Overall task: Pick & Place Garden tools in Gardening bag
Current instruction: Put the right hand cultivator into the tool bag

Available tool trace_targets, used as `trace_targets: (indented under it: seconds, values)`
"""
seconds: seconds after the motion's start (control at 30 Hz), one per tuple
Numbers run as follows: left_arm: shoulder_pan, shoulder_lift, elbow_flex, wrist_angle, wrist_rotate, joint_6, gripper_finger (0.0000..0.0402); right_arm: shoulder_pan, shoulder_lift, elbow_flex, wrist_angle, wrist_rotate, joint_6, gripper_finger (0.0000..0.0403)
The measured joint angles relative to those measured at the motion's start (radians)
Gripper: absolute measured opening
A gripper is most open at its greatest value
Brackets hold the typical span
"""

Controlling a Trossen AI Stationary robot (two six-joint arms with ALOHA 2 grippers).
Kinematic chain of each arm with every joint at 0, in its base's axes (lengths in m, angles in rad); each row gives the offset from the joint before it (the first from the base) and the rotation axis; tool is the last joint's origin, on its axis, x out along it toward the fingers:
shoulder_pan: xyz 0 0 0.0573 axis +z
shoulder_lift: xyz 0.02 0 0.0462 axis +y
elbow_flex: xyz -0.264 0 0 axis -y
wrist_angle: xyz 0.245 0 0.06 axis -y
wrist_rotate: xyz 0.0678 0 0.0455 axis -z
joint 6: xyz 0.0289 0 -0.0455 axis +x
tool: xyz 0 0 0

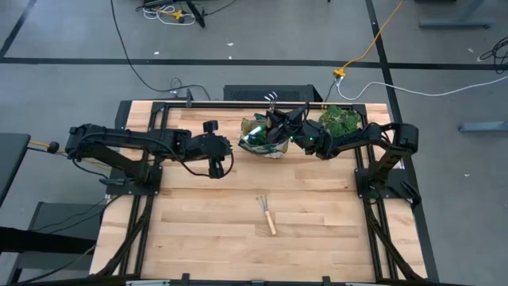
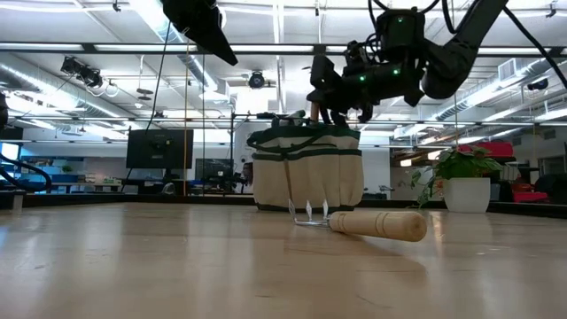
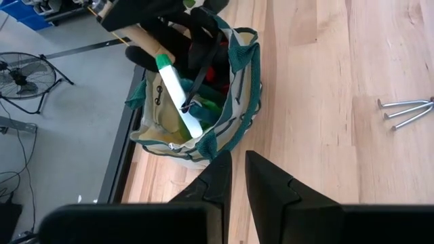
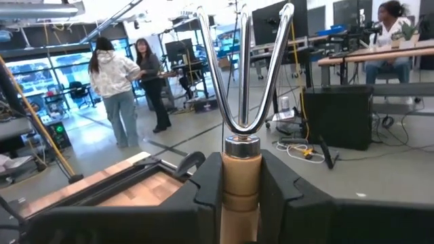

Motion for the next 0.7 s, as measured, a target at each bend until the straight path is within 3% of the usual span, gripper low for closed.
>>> trace_targets:
  seconds: [0.7]
  values:
    - [0.000, 0.000, 0.000, 0.000, 0.000, 0.000, 0.0048, -0.009, 0.010, 0.017, 0.039, -0.003, -0.066, 0.0052]
